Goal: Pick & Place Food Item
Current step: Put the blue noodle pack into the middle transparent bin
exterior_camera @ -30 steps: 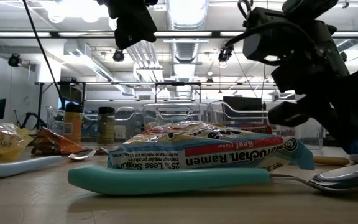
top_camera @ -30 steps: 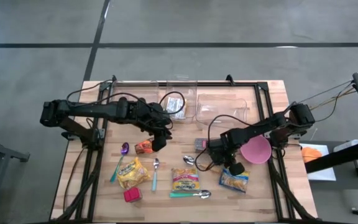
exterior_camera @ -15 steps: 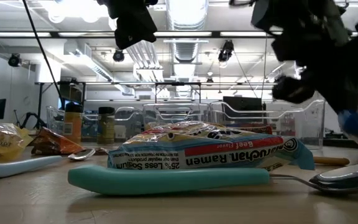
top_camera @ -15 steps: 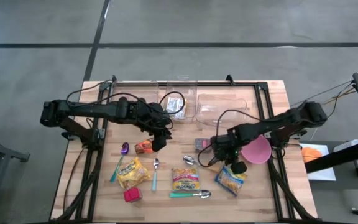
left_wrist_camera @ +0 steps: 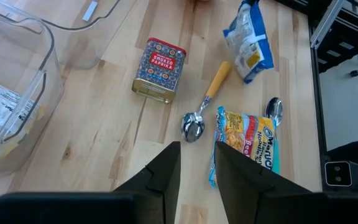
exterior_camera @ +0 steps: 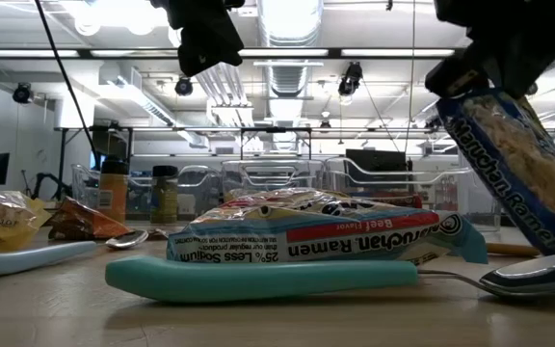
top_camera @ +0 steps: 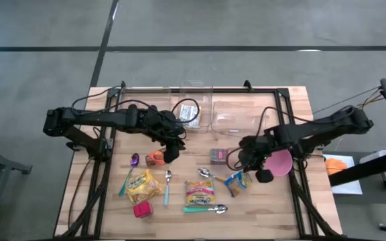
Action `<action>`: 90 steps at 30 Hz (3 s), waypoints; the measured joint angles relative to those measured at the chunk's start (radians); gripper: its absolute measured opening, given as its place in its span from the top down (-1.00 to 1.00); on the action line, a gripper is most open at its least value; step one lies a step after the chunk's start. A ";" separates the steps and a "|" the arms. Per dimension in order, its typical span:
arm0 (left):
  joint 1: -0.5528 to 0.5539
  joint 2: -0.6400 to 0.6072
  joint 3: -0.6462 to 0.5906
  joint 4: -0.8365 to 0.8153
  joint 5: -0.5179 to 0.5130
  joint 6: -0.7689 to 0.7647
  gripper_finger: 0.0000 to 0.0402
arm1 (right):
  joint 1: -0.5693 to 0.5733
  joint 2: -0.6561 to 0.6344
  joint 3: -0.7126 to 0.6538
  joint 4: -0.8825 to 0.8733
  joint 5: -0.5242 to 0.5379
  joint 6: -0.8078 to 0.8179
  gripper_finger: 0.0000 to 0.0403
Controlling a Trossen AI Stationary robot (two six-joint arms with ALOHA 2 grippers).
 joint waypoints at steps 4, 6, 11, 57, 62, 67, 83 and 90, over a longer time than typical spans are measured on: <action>0.000 0.000 0.000 0.000 0.000 0.000 0.48 | 0.000 -0.037 0.000 0.014 0.003 0.001 0.97; 0.000 0.000 0.000 0.000 0.000 -0.001 0.48 | 0.000 -0.056 0.000 0.033 0.003 0.002 0.97; 0.000 0.000 0.000 0.000 0.000 -0.004 0.48 | -0.004 -0.096 0.000 0.129 0.026 0.028 0.97; 0.005 0.000 0.000 -0.003 -0.005 -0.003 0.48 | -0.065 -0.087 -0.053 0.223 0.228 0.261 0.15; 0.005 0.000 0.000 -0.003 -0.005 -0.003 0.48 | -0.069 -0.029 -0.054 0.217 0.258 0.291 -0.20; 0.005 0.000 0.000 -0.003 -0.005 -0.003 0.48 | -0.068 0.107 -0.055 0.216 0.232 0.282 -0.32; 0.005 0.000 0.000 -0.020 0.002 -0.004 0.48 | -0.087 0.241 -0.018 0.215 0.269 0.276 -0.32; 0.004 0.000 0.000 -0.021 0.027 -0.004 0.48 | -0.142 0.286 -0.018 0.216 0.227 0.281 -0.33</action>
